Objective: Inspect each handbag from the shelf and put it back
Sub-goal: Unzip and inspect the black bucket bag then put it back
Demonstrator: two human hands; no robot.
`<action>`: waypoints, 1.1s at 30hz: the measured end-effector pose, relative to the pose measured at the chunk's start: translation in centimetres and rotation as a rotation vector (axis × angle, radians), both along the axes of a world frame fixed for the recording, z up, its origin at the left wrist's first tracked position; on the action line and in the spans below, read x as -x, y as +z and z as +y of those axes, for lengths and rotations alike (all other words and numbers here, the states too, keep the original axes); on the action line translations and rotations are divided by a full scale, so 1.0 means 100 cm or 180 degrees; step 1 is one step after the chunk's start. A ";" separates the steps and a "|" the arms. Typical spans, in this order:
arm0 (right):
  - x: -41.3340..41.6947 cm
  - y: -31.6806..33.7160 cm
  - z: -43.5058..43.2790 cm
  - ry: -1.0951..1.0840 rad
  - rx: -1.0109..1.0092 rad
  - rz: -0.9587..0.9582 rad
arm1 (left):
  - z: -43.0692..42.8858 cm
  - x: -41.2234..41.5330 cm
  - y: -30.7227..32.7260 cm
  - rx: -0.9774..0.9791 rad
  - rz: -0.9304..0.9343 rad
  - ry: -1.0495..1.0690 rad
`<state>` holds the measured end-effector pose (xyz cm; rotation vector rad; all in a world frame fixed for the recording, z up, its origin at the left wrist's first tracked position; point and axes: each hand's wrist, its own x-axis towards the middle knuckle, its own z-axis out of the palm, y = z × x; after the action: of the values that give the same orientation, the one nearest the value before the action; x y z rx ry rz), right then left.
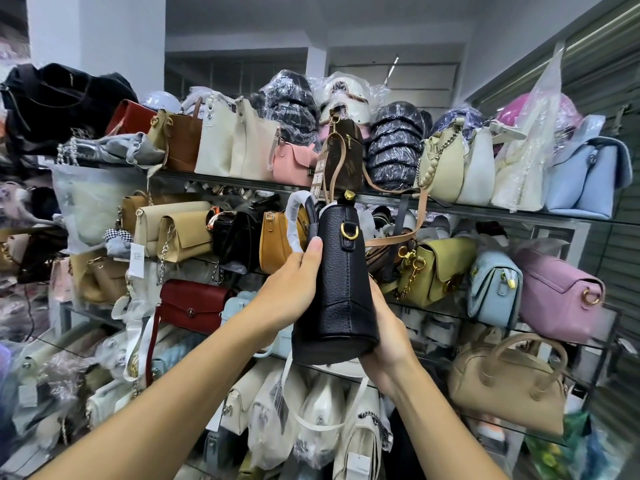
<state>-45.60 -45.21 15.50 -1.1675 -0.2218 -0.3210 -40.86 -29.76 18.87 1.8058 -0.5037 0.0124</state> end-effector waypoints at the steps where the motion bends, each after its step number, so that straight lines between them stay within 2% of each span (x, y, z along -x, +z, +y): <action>1: -0.002 -0.002 0.000 -0.0101 -0.0008 -0.0025 | 0.002 -0.024 -0.016 0.0111 -0.0099 -0.0092; 3: -0.006 -0.003 0.001 -0.0356 0.0088 -0.0109 | 0.006 -0.014 -0.015 0.0417 0.0036 -0.0234; 6: -0.007 -0.007 0.009 -0.0803 0.0389 -0.0182 | 0.005 0.037 0.022 0.0602 0.0180 -0.0533; 8: -0.007 -0.010 0.012 -0.0994 0.0623 -0.0243 | 0.000 0.039 0.024 0.0873 0.0312 -0.0384; 10: -0.006 -0.011 0.014 -0.1027 0.0748 -0.0332 | 0.000 0.038 0.024 0.1051 0.0180 -0.0198; 13: -0.005 -0.007 0.009 -0.0851 0.0437 -0.0432 | 0.000 0.029 0.025 0.1273 0.0097 0.0089; 15: -0.003 0.000 0.001 -0.0860 0.0202 -0.0354 | 0.005 0.030 0.024 0.1475 0.0054 0.0052; 18: -0.005 0.004 -0.006 -0.0921 0.0043 0.0063 | 0.012 0.026 0.021 0.1731 0.0229 -0.0248; 21: -0.003 0.008 -0.010 -0.0298 -0.0267 0.0447 | 0.014 0.025 0.016 0.1837 0.0328 -0.0520; 25: 0.007 0.010 -0.019 0.0359 -0.0681 0.0458 | 0.014 0.025 0.011 0.1743 0.0277 -0.0678; 33: 0.005 0.006 -0.016 0.0431 -0.1125 0.0360 | 0.015 0.033 0.004 0.1396 -0.0050 -0.0923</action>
<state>-46.05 -46.79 16.09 -0.8139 -0.1370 -0.1652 -44.18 -28.21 19.30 1.2955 -0.7105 -0.0588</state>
